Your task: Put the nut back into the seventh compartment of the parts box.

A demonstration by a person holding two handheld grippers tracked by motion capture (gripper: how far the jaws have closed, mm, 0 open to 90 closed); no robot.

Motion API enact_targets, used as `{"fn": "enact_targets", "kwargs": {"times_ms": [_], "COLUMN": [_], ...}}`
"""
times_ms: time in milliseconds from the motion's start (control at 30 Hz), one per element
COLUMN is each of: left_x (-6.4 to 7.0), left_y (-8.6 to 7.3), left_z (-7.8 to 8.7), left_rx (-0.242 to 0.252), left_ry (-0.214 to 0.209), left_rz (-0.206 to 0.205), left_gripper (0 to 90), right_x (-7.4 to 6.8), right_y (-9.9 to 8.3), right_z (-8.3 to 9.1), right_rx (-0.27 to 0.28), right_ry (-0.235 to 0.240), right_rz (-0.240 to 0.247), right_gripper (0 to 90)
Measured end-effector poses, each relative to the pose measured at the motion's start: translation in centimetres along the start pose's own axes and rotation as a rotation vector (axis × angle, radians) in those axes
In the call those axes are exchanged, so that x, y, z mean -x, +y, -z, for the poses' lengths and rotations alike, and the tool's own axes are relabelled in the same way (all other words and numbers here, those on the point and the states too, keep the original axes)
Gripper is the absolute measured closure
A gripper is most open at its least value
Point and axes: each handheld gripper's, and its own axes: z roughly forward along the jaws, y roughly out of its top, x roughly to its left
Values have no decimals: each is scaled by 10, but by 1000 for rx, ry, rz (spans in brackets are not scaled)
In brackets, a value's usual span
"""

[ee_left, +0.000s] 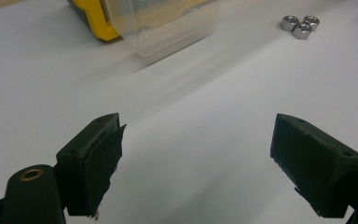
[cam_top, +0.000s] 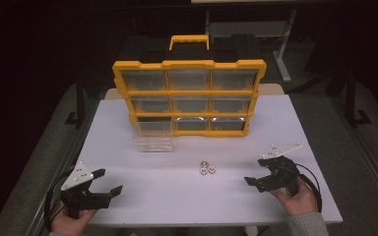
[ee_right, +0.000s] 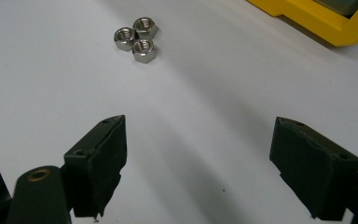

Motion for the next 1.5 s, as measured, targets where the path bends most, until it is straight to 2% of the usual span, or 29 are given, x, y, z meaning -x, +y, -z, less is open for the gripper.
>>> {"fn": "enact_targets", "kwargs": {"times_ms": [333, 567, 1133, 1233, 1267, 1500], "left_x": [0, 1, 0, 1, 1, 1], "left_y": [1, 2, 2, 2, 2, 2], "left_z": [1, 1, 1, 0, 0, 0], "left_rx": [-8, -6, -13, -8, -10, -11], "left_ry": [2, 0, 2, 2, 5, 6], "left_rz": [-12, -16, -25, -11, -22, -24], "left_gripper": [162, 162, 162, 162, 162, 162], "right_x": [-4, -10, -13, -16, -17, -21], "right_y": [8, 19, 40, 48, 50, 64], "right_z": [-2, -8, -19, -24, -25, -40], "right_rx": [-6, -19, -46, -52, -55, -82], "right_ry": [13, 26, 61, 78, 80, 105], "right_rz": [8, 42, 75, 83, 88, 109], "right_gripper": [190, 201, 231, 248, 257, 335]}}
